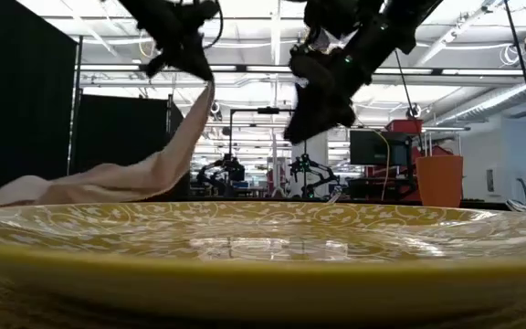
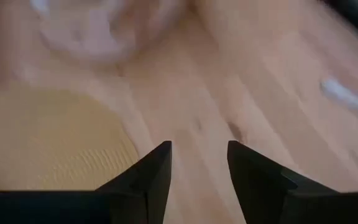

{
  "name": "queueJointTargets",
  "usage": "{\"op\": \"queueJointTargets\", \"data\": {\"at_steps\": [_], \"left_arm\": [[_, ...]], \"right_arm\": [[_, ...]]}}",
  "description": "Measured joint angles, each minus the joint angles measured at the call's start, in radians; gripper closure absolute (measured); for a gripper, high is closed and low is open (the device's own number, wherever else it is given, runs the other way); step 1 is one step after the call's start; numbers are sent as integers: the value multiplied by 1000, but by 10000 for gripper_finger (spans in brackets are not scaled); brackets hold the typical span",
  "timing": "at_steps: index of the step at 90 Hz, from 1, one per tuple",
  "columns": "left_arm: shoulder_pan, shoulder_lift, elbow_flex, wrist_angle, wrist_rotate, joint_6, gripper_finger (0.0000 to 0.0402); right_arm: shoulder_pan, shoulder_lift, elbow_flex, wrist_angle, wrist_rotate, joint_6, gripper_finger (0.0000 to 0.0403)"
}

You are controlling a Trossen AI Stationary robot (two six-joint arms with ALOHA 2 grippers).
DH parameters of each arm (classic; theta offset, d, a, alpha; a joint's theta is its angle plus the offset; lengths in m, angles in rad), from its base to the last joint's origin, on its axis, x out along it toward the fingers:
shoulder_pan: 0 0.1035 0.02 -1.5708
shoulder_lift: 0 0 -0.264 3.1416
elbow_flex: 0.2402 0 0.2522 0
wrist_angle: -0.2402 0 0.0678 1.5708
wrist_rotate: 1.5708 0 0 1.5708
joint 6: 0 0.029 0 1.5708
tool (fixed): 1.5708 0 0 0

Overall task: Set table place
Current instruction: Fold the brown table napkin

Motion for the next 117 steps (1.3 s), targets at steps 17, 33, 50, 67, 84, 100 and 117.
{"op": "queueJointTargets", "data": {"at_steps": [17, 33, 50, 67, 84, 100, 117], "left_arm": [[3, 1, 100, -20, 75, 22, 401], [24, 1, 200, -26, 150, 37, 401], [75, 3, 253, -35, 150, 37, 401], [132, 28, 255, -17, 131, 28, 401], [177, 74, 255, 65, 156, 28, 401], [191, 119, 255, 78, 184, 30, 401], [196, 134, 255, 85, 207, 54, 401]], "right_arm": [[-2, 0, 0, 190, -2, -36, 259], [-16, 32, 0, 279, 6, -31, 259], [-14, 78, 0, 371, -4, -2, 250], [6, 103, 0, 472, -6, 37, 213], [22, 168, 0, 529, 52, 23, 174], [19, 233, 1, 548, 102, -5, 164], [19, 276, 1, 565, 103, -4, 176]]}}
